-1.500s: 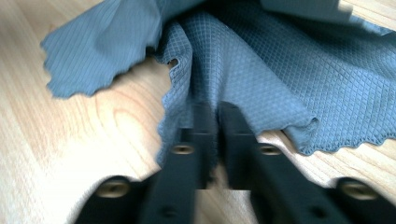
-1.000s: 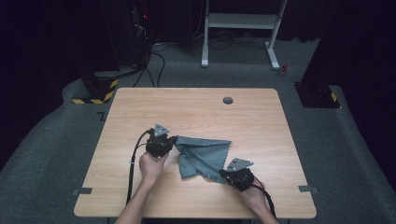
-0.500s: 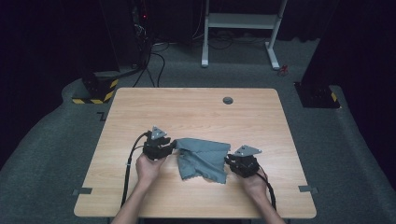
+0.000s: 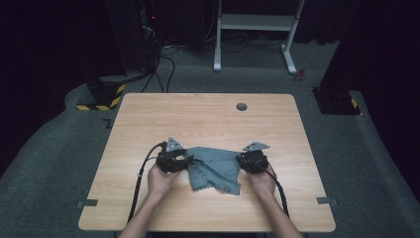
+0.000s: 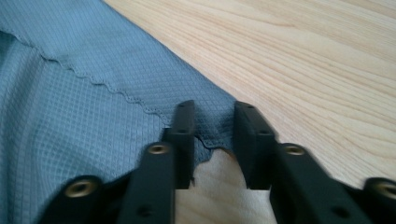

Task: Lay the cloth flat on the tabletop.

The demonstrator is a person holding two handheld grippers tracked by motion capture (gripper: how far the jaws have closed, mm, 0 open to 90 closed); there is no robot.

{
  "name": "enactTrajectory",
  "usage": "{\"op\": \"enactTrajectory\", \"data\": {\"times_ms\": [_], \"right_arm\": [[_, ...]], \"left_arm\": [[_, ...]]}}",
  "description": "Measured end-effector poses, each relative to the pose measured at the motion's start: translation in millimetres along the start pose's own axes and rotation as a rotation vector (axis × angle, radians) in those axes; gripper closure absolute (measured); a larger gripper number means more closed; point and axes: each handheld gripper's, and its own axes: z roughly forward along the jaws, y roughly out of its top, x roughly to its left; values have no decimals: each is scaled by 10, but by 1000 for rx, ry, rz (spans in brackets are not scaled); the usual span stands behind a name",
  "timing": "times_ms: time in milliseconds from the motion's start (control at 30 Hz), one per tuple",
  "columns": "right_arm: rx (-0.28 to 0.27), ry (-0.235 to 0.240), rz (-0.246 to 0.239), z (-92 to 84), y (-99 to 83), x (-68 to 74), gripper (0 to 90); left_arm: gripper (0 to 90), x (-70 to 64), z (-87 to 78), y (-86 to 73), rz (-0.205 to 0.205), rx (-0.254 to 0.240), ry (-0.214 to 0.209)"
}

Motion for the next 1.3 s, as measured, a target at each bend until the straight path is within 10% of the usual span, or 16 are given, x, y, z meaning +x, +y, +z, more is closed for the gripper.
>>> {"op": "enactTrajectory", "data": {"times_ms": [267, 967, 1300], "right_arm": [[-28, 36, -23, -93, 55, -6, 871], [-16, 41, -22, -37, 81, -71, 772], [-14, 35, -38, -15, 100, -77, 889]], "left_arm": [[868, 52, 139, 98, 13, 31, 20], [837, 214, 263, 182, -62, 30, 11], [845, 221, 227, 199, -71, 7, -2]]}}
